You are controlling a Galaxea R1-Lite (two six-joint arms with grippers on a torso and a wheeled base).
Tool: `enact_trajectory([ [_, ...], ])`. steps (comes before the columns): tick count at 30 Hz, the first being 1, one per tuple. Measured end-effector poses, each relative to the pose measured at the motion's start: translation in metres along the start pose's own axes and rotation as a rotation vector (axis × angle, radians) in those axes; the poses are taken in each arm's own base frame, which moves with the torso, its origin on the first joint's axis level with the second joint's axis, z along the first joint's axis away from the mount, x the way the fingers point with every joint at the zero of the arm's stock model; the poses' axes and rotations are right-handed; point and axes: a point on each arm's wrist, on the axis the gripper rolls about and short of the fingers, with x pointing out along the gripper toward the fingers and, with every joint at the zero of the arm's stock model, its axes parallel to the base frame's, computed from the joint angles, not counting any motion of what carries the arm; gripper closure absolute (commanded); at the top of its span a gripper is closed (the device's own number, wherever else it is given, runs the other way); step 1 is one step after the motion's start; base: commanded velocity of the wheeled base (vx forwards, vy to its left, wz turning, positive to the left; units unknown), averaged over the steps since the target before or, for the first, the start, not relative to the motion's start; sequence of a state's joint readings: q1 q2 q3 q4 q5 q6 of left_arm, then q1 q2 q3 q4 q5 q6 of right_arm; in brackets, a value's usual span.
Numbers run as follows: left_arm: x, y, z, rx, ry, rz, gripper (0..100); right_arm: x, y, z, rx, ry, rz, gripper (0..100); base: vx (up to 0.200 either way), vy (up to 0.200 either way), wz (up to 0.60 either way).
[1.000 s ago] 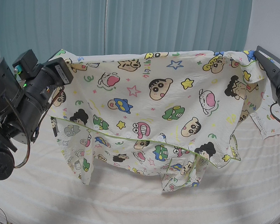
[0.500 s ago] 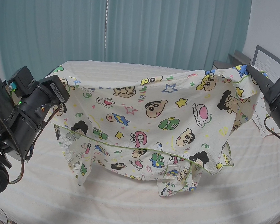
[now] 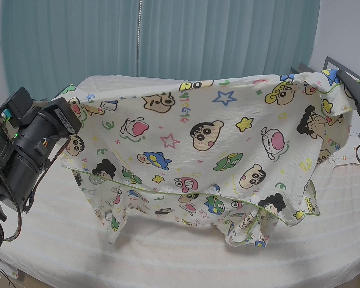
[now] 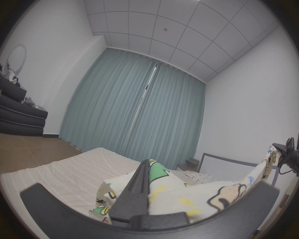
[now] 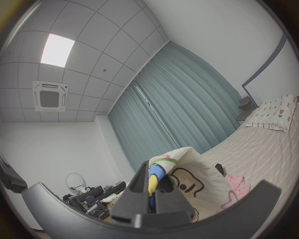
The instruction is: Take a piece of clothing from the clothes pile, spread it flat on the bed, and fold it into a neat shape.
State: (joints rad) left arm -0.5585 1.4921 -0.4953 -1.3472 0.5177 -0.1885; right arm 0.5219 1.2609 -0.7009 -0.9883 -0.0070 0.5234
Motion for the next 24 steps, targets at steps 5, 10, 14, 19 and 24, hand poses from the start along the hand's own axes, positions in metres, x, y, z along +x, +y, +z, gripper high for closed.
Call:
enact_trajectory([
  [5,-0.003,-0.004,0.002,-0.019,0.001,-0.021,100,-0.002,0.001,0.002,-0.001,-0.009,-0.004,100,0.0,-0.2,0.0],
  [10,-0.003,-0.006,0.003,-0.024,-0.002,-0.026,100,-0.002,0.001,0.003,-0.001,-0.012,-0.003,100,0.0,-0.2,0.0],
  [14,-0.005,-0.009,0.003,-0.026,0.003,-0.04,100,-0.002,0.001,0.004,-0.003,-0.015,-0.006,100,0.0,-0.2,0.0],
  [19,-0.004,-0.011,0.003,-0.026,0.001,-0.047,100,-0.001,0.0,0.004,-0.005,-0.017,-0.01,100,0.0,-0.2,0.0],
  [24,-0.002,-0.014,0.003,-0.028,-0.001,-0.051,100,0.0,-0.003,0.005,-0.014,-0.018,-0.026,100,0.0,-0.2,0.0],
])
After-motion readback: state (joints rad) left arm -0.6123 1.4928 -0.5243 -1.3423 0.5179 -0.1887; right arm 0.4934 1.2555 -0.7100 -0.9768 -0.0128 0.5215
